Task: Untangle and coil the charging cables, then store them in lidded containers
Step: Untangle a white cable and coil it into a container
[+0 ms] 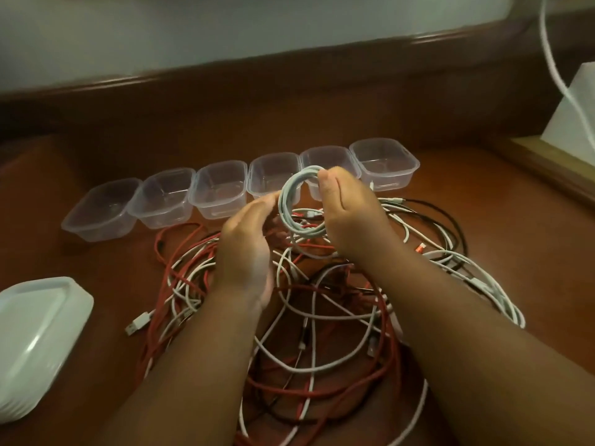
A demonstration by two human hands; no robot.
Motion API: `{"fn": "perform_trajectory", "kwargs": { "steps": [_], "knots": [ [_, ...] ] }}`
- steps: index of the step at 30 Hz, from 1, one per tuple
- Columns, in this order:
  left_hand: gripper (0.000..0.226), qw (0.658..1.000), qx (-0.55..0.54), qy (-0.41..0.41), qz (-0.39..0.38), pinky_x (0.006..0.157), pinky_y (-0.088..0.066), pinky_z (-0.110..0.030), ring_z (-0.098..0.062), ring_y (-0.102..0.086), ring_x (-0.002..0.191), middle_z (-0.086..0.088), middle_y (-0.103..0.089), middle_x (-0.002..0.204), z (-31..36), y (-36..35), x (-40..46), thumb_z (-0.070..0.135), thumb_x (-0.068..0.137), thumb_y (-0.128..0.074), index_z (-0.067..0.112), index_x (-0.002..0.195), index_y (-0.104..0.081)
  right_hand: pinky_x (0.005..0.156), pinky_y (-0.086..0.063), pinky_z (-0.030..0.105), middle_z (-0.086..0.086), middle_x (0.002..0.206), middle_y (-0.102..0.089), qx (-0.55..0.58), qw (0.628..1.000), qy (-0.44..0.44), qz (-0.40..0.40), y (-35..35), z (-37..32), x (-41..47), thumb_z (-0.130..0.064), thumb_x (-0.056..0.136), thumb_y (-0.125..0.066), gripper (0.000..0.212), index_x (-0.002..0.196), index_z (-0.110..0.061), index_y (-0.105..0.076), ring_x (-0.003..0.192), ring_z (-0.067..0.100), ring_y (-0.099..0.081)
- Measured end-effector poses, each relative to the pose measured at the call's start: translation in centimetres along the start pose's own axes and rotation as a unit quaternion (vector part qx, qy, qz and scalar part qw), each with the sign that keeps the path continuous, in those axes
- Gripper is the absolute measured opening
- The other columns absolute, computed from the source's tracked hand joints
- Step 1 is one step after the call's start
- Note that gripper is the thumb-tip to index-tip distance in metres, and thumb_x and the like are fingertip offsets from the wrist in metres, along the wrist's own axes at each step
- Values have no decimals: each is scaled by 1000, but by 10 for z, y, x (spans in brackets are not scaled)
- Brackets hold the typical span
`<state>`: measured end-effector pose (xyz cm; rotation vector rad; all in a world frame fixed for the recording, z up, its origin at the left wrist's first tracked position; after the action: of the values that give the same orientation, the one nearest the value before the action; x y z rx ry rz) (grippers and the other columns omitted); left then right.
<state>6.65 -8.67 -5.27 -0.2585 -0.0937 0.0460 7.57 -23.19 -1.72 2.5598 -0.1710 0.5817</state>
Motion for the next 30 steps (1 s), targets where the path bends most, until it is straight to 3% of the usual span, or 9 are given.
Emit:
{"fn": "perform_trajectory", "kwargs": {
  "steps": [2, 5, 9, 14, 17, 21, 24, 27, 30],
  "knots": [
    [23, 999, 29, 13, -21, 110, -41, -53, -21, -62, 100, -4, -72, 93, -4, -4, 0, 30, 88, -63, 13, 96, -77, 53, -34, 27, -4, 66, -46, -29, 999, 13, -5, 0, 2, -4, -30, 107, -31, 33, 90, -11, -53, 56, 6, -42],
    [18, 998, 14, 36, -44, 102, -47, -51, -28, -63, 94, -15, -70, 96, -12, -7, 1, 17, 95, -61, 8, 101, -75, 54, -35, 32, -2, 67, -50, -71, 997, 38, 4, 4, 2, -8, -32, 107, -31, 33, 95, -11, -54, 58, 14, -45],
    [28, 980, -105, 126, -114, 88, -55, -38, -21, -67, 86, -10, -68, 95, -24, -20, -7, 13, 97, -51, 13, 121, -66, 58, -41, 42, -4, 69, -50, -133, 990, 50, -21, -2, 4, -8, -34, 107, -29, 32, 99, -13, -52, 61, 16, -49],
    [31, 963, -174, 153, -139, 85, -50, -39, -13, -60, 69, -1, -62, 76, -18, -28, -17, 21, 83, -64, 15, 114, -64, 59, -41, 36, -7, 72, -50, -181, 982, 31, -46, -8, 7, -8, -39, 106, -24, 35, 105, -16, -50, 65, 13, -51],
    [49, 986, -90, 84, -114, 70, -58, -35, -14, -64, 69, 0, -67, 79, -8, -25, -14, 0, 78, -68, 17, 123, -56, 59, -41, 36, -7, 72, -50, -179, 983, 27, -40, -6, 7, -9, -39, 107, -24, 31, 102, -18, -47, 64, 13, -52],
    [42, 993, 105, -42, -40, 71, -58, -31, -14, -71, 81, 0, -71, 95, 8, -11, -13, -4, 87, -63, 30, 111, -61, 55, -39, 34, -8, 70, -48, -187, 982, 26, -26, -2, 8, -9, -40, 106, -24, 29, 100, -20, -45, 61, 11, -48],
    [37, 904, 362, -229, 4, 65, -50, -12, 4, -65, 86, 14, -61, 106, 36, -13, -19, 6, 87, -66, 36, 107, -61, 50, -35, 29, -12, 68, -45, -243, 969, 55, 0, 1, 4, -9, -42, 105, -24, 26, 99, -24, -41, 57, 9, -47],
    [33, 840, 445, -311, 22, 67, -48, -8, 2, -60, 80, 13, -57, 93, 49, -15, -22, 8, 87, -66, 32, 109, -64, 47, -28, 27, -13, 65, -41, -251, 963, 87, 43, 8, -2, -10, -43, 105, -24, 34, 99, -19, -47, 54, 10, -45],
    [24, 879, 412, -239, 15, 66, -54, -16, -7, -64, 72, 8, -61, 77, 40, -7, -15, 9, 92, -64, 30, 104, -63, 48, -29, 29, -12, 65, -41, -244, 964, 93, 54, 12, -1, -9, -45, 104, -25, 35, 96, -19, -46, 54, 11, -44]
  ]
}}
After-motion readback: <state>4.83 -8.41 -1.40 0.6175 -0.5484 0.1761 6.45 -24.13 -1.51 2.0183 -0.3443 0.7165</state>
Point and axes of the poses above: each hand's wrist, its own x-axis towards the middle knuckle, its own y-axis out of the back of the hand, z = x × y, the point moved 10 cm from there along x, towards the middle knuckle
